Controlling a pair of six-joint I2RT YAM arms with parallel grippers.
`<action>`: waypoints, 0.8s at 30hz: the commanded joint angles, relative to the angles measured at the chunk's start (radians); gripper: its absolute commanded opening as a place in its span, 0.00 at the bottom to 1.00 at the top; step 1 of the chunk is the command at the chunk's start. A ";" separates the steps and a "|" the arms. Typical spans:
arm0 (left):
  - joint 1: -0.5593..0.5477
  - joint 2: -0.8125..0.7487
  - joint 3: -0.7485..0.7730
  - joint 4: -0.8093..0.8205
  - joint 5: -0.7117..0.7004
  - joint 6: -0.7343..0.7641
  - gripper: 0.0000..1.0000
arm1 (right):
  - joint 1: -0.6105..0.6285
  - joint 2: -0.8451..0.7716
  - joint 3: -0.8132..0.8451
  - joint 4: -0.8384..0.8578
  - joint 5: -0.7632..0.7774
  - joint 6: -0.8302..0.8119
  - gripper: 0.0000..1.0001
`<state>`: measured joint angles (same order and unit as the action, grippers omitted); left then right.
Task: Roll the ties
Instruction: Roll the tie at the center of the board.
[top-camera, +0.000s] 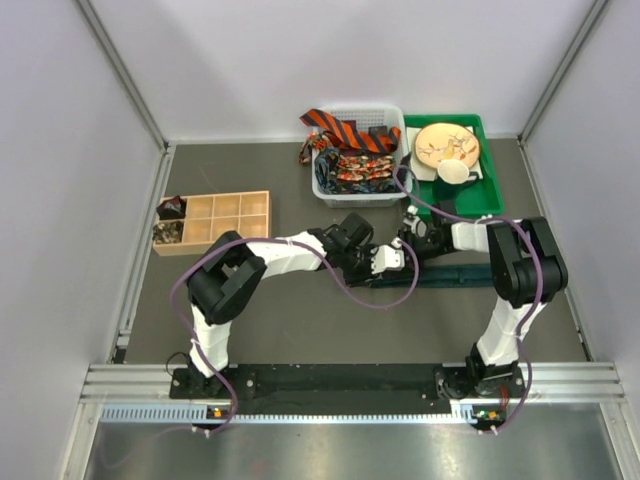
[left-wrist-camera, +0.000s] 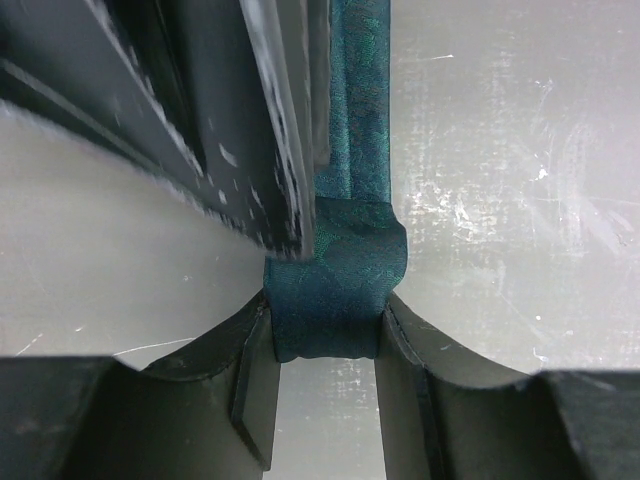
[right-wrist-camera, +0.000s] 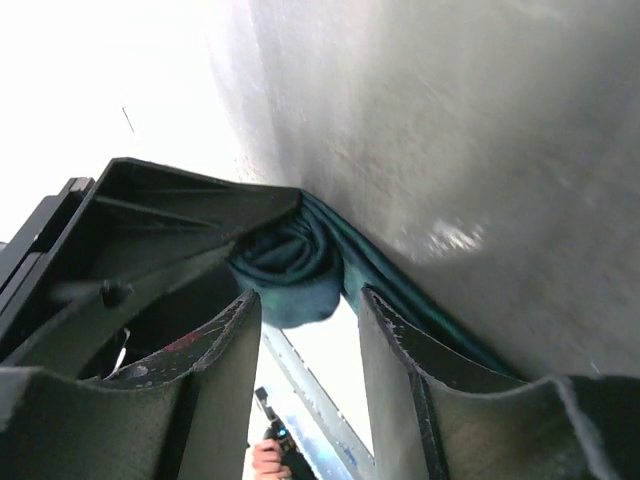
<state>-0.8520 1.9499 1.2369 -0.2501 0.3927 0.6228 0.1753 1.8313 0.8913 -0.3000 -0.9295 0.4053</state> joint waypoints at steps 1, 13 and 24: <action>-0.002 0.064 -0.001 -0.133 -0.110 -0.014 0.03 | 0.044 0.019 0.009 0.071 -0.020 0.017 0.42; -0.005 0.083 0.015 -0.144 -0.118 -0.006 0.03 | 0.088 -0.026 0.001 0.006 -0.009 0.004 0.41; 0.007 0.090 0.004 -0.146 -0.072 -0.029 0.32 | 0.095 0.068 0.052 -0.077 0.072 -0.155 0.00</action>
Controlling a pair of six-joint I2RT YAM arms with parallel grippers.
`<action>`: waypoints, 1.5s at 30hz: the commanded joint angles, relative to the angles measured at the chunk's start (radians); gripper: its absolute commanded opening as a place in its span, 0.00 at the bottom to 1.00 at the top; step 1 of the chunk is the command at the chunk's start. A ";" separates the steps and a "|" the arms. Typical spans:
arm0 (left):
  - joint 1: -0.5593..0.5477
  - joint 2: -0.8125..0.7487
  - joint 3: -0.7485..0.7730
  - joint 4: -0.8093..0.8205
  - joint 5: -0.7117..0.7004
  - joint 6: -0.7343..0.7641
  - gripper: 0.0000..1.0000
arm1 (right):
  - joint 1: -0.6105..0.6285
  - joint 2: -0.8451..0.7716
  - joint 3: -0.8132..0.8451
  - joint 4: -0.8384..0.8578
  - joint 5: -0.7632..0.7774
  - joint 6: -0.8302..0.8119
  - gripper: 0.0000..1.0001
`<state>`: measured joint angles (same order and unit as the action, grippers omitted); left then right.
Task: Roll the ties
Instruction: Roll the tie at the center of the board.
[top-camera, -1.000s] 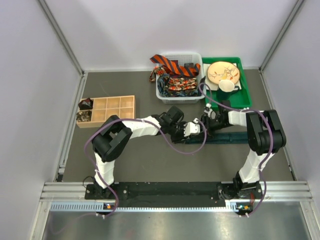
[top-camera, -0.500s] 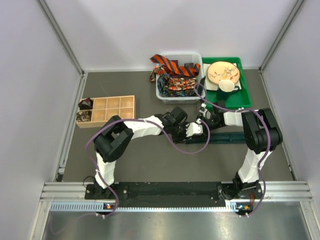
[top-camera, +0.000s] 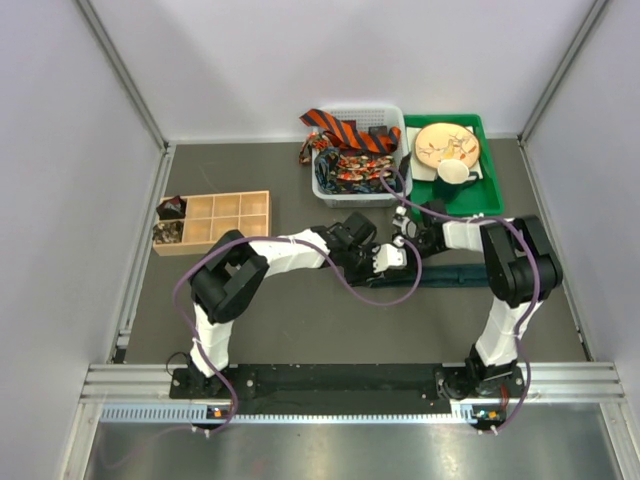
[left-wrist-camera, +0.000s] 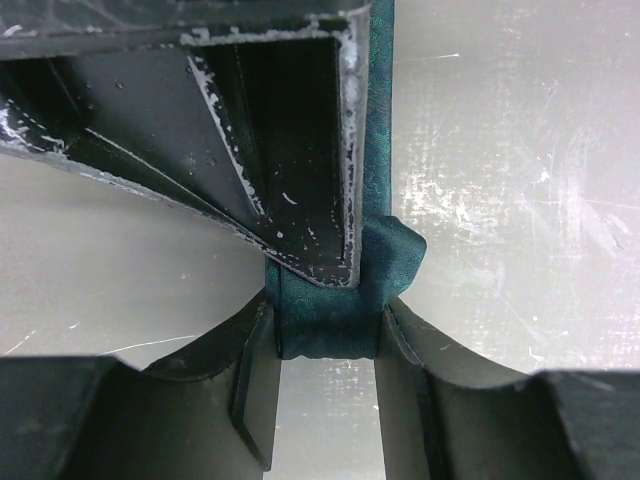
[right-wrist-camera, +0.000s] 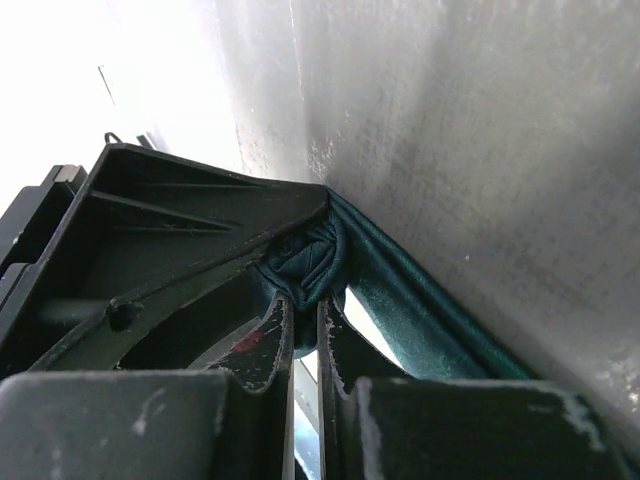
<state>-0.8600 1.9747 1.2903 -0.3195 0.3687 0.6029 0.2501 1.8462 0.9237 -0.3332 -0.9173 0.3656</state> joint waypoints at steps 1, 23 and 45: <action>0.024 0.055 -0.066 -0.023 -0.016 -0.018 0.36 | 0.009 0.065 0.018 -0.044 0.075 -0.126 0.00; 0.159 0.124 -0.396 1.117 0.565 -0.414 0.73 | -0.058 0.183 0.035 -0.029 0.115 -0.139 0.00; 0.101 -0.030 -0.258 0.236 0.110 -0.060 0.24 | -0.109 -0.028 0.023 -0.127 -0.017 -0.113 0.31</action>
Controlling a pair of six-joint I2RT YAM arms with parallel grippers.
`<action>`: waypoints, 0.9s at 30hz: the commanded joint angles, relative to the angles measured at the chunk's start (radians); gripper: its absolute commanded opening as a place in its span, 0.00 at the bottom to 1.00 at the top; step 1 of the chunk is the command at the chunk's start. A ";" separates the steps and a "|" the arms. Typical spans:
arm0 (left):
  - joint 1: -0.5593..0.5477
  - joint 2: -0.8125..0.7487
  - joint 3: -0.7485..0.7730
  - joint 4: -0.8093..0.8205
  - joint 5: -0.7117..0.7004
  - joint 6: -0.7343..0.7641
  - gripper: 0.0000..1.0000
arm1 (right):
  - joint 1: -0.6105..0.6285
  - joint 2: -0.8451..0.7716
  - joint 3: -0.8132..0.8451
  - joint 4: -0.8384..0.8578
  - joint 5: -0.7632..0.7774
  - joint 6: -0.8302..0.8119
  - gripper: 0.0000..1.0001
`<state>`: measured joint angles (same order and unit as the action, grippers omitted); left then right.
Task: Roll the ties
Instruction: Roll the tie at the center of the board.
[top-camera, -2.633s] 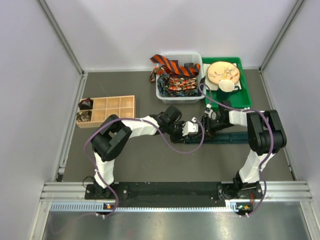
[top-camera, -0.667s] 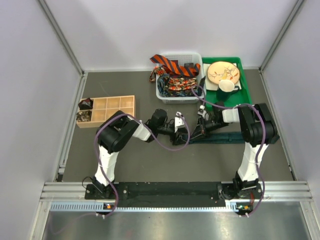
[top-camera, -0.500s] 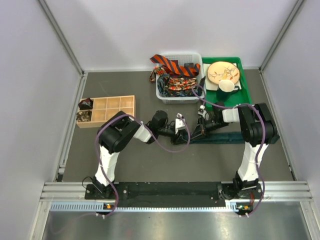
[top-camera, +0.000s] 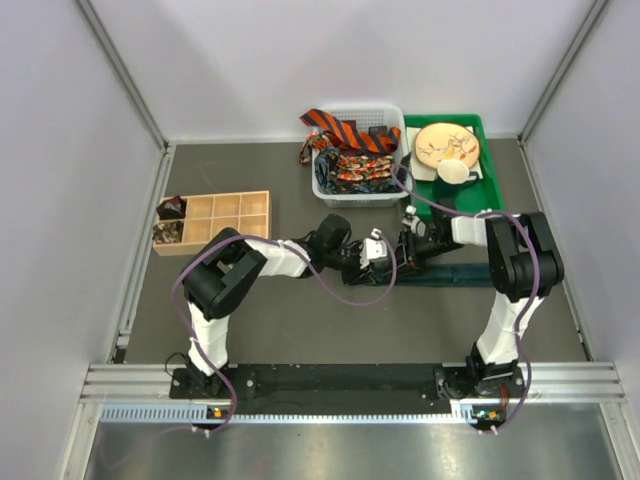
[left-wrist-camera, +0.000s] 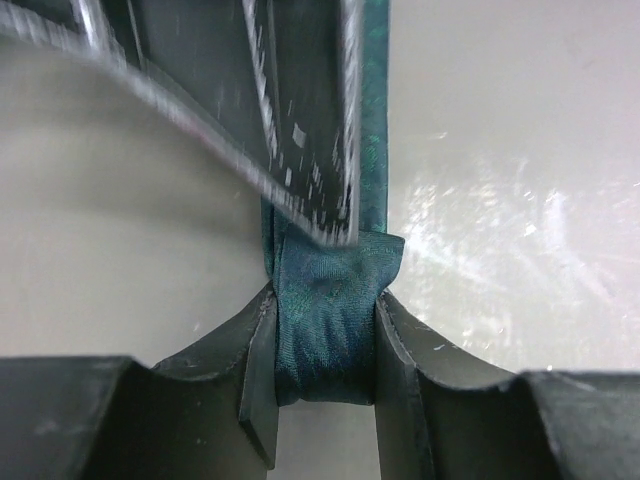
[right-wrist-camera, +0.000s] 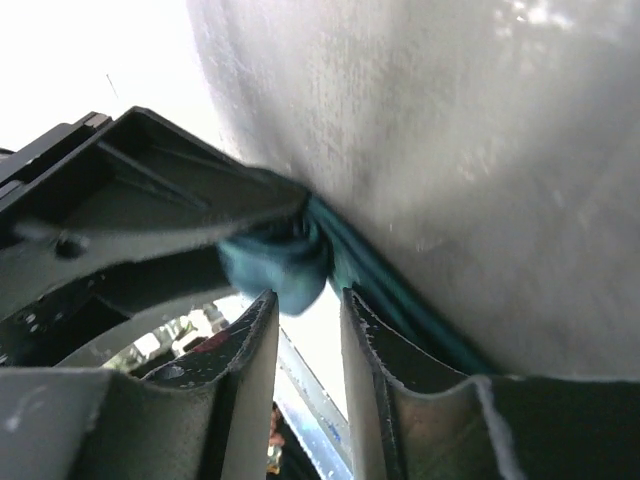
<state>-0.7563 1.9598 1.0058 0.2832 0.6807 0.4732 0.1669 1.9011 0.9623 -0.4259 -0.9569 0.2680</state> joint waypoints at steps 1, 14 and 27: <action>-0.017 -0.018 0.048 -0.387 -0.220 0.071 0.27 | -0.026 -0.103 -0.022 -0.011 0.015 0.009 0.32; -0.069 0.031 0.169 -0.529 -0.310 0.081 0.31 | 0.060 -0.022 -0.042 0.259 -0.033 0.212 0.40; -0.092 0.074 0.209 -0.559 -0.319 0.085 0.32 | 0.114 0.073 -0.007 0.210 0.041 0.143 0.14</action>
<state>-0.8379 1.9636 1.2240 -0.1642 0.4255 0.5377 0.2333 1.9099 0.9344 -0.2237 -0.9756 0.4610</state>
